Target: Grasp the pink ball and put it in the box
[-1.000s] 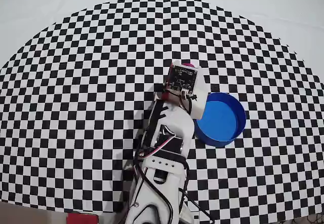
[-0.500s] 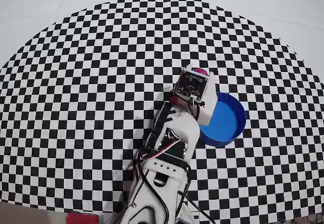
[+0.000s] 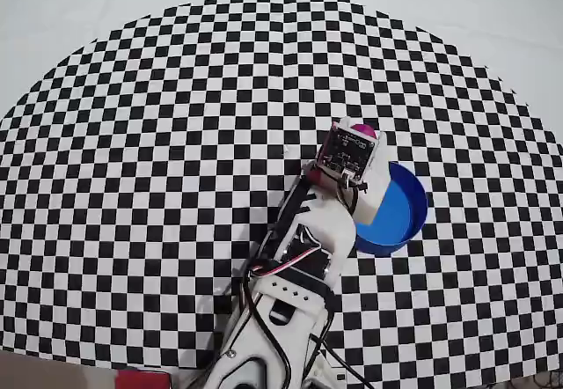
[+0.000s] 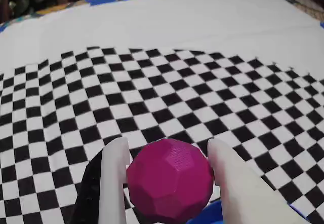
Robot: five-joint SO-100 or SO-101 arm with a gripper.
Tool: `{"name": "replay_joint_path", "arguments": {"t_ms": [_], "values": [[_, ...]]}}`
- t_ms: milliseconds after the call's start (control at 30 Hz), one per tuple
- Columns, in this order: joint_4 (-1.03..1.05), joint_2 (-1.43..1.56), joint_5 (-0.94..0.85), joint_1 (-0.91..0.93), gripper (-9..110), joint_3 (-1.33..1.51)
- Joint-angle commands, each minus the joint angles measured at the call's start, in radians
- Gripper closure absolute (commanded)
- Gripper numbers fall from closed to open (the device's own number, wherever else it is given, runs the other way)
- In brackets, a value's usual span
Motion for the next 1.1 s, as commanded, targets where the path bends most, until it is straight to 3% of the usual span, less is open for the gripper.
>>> {"name": "replay_joint_path", "arguments": {"t_ms": [0,1067], "values": [[0.0,0.012,0.0,0.031,101,-0.017],[0.011,0.021,-0.006,0.232,101,0.009]]}}
